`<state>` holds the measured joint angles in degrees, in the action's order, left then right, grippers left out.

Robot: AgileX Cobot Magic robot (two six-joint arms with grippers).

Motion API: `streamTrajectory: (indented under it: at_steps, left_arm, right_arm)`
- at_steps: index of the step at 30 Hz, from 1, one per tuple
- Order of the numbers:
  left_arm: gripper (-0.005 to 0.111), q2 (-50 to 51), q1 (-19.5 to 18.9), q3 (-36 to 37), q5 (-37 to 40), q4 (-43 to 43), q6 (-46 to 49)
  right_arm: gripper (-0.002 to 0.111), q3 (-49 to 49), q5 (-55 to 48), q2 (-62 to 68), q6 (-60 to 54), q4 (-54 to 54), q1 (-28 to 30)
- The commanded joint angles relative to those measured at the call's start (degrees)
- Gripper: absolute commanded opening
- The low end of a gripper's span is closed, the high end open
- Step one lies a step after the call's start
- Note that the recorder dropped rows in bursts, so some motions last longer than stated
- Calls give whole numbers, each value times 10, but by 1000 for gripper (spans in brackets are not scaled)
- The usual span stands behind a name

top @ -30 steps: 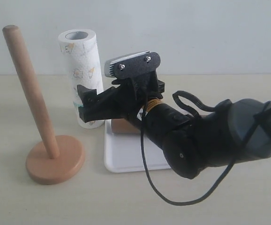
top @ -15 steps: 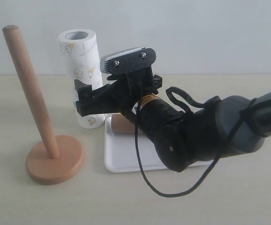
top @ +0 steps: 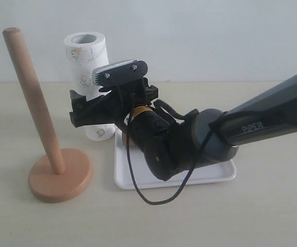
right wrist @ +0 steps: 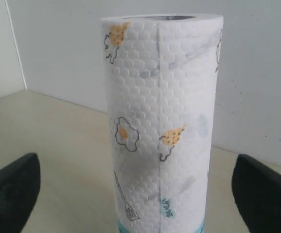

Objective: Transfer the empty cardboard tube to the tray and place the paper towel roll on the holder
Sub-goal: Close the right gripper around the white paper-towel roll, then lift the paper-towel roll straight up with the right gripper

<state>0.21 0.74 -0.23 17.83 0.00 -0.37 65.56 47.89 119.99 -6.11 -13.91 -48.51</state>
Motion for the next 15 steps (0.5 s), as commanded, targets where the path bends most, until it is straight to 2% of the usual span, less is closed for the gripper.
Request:
streamTrajectory:
  at_steps: [1,4,5,10,15]
  left_arm:
    - [4,-2,-2,2,-1,0,4]
    - [4,-2,-2,2,-1,0,4]
    - [4,-2,-2,2,-1,0,4]
    - [4,-2,-2,2,-1,0,4]
    - [4,-2,-2,2,-1,0,4]
  right_arm:
    - [105,4,7,0,31,1,0]
    - [105,15,-27,5,24,1,0]
    - [105,35,-63,11,15,-2,0]
    - [105,98,-114,30,-7,-26,14]
    - [105,100,-110,38,-7,-10,35]
